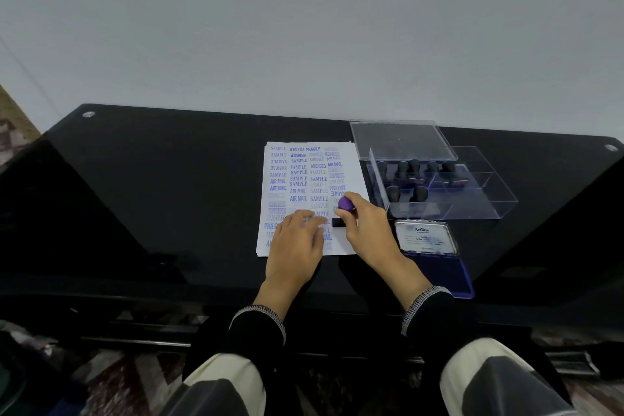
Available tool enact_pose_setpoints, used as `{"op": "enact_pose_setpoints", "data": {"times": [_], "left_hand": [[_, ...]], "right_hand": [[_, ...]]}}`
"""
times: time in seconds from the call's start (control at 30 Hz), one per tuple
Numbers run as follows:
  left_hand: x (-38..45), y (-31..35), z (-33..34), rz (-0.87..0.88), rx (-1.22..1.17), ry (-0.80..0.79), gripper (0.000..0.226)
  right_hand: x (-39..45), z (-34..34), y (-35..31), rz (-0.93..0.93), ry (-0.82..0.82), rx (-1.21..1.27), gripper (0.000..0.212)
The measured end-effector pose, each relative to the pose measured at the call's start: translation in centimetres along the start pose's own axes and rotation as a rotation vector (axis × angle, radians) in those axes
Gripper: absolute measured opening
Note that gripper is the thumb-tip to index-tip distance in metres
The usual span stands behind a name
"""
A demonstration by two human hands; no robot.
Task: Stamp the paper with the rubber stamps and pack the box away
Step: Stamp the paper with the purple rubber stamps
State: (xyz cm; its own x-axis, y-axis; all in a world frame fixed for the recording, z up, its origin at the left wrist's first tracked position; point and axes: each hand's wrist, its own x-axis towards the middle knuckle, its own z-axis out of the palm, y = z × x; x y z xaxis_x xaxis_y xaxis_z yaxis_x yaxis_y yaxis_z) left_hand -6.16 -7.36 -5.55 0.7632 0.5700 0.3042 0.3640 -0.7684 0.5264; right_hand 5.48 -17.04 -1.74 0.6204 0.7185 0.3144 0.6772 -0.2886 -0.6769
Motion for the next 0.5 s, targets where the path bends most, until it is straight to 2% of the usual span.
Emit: {"op": "enact_pose_setpoints", "data": {"times": [0.1,0.23,0.37,0.5], "left_hand": [[-0.1,0.0,0.2,-0.081,0.05,0.08,0.03],[-0.2,-0.3,0.5,-0.222,0.185,0.156,0.044],[-0.1,0.0,0.4,-0.334,0.255,0.103,0.058],[-0.1,0.1,0.2,-0.379,0.278,0.059,0.063]], "right_hand": [[-0.7,0.3,-0.2,0.0,0.034,0.028,0.01],[-1.6,1.0,0.1,0.001,0.081,0.03,0.011],[-2.1,1.1,0.0,0.002,0.103,0.031,0.018],[-0.7,0.7,-0.2,0.021,0.051,0.031,0.008]]}}
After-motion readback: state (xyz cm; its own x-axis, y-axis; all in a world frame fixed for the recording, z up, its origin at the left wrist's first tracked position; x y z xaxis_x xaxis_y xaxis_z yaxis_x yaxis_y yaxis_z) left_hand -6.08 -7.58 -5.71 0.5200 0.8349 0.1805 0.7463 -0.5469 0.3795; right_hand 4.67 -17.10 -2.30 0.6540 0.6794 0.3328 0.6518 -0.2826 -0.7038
